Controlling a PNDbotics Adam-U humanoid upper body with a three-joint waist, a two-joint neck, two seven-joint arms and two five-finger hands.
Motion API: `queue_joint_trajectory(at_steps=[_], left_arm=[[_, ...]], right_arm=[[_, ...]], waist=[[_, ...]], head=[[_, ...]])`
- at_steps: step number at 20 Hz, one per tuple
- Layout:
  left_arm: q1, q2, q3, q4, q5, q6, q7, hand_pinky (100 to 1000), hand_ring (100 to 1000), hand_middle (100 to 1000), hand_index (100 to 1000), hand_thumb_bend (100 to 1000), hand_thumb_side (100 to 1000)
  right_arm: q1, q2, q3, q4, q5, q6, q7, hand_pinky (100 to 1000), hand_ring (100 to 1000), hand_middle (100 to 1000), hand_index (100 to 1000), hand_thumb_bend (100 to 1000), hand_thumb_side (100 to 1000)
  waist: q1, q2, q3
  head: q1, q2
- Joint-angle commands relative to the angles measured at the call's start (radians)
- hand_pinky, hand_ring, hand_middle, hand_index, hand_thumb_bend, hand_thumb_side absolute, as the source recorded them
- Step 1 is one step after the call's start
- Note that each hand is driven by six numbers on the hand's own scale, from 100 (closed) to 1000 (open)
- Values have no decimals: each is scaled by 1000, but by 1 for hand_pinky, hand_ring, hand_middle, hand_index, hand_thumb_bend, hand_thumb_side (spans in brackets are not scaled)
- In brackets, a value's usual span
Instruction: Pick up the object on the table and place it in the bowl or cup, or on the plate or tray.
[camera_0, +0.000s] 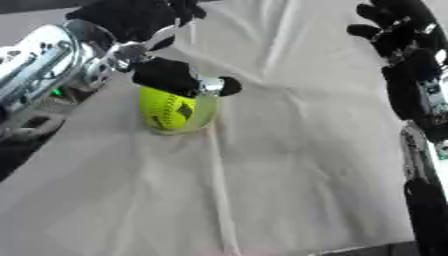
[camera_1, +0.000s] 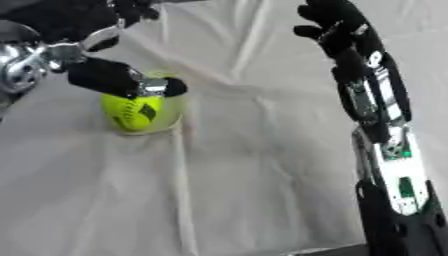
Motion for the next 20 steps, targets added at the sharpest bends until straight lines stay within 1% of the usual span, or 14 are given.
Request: queue_joint_trajectory(at_steps=[1,3,5,7,8,9,10,11,12,14,15,16,18,20], left_arm=[[24,16,28,-16,40,25,91,1000,1000,1000,1000,664,1000],[66,2,22,-16,78,7,240,1000,1000,1000,1000,620,1000],[111,-28,8,-16,146,-5,404,980,961,1000,1000,597,1000],[159,-73,-21,-16,297,-34,606,911,889,1000,1000,576,1000],[184,-99,-45,-16,413,-70,728,857,841,1000,1000,555,1000],[205,-108,-71,-16,531,-111,848,857,841,1000,1000,555,1000],[221,-126,-96,-16,638,-162,963,785,782,1000,943,533,1000],[233,-142,-118,-16,726,-221,1074,750,754,1000,906,515,1000],[245,-157,-139,-16,788,-284,1171,736,745,1000,900,499,1000],[264,-182,-170,-16,849,-385,1304,706,726,1000,884,470,1000],[273,-193,-182,-16,859,-424,1350,696,721,1000,879,464,1000],[280,-209,-189,-16,859,-456,1386,678,710,1000,870,425,1000],[294,-245,-196,-16,841,-506,1451,675,701,1000,856,376,1000],[310,-277,-205,-16,809,-533,1507,688,705,1000,852,357,1000]], right_arm=[[-7,4,-7,-17,-5,2,1,856,922,922,985,100,792],[-7,5,-8,-17,-5,3,1,856,922,922,985,100,792],[-6,7,-9,-18,-5,4,2,856,923,922,985,100,792],[-6,9,-9,-18,-5,5,2,856,923,922,985,100,791],[-7,10,-9,-18,-6,6,3,857,923,922,986,100,791],[-7,11,-9,-18,-6,6,3,857,923,922,986,100,791],[-8,12,-9,-18,-6,6,4,857,923,922,986,100,791],[-8,13,-9,-18,-6,6,5,857,923,922,986,100,790],[-9,13,-9,-18,-6,6,6,857,923,922,986,100,790],[-8,13,-10,-17,-6,6,7,857,924,922,986,100,790],[-8,13,-10,-17,-5,6,7,858,924,922,986,100,791],[-7,13,-11,-17,-5,6,7,858,925,922,987,100,793],[-3,14,-13,-16,-4,7,7,859,926,922,988,100,795],[1,14,-15,-16,-3,8,6,859,926,922,988,100,797]], waist=[[-5,-24,6],[-6,-25,12],[-7,-25,19],[-9,-25,26],[-11,-25,30],[-11,-24,32],[-12,-23,35],[-14,-22,38],[-16,-21,40],[-18,-20,43],[-19,-19,44],[-19,-19,45],[-20,-18,51],[-21,-19,57]], head=[[-9,-18],[-10,-20],[-13,-23],[-16,-27],[-16,-29],[-16,-30],[-15,-32],[-14,-33],[-14,-34],[-12,-34],[-11,-35],[-10,-35],[-12,-38],[-16,-41]])
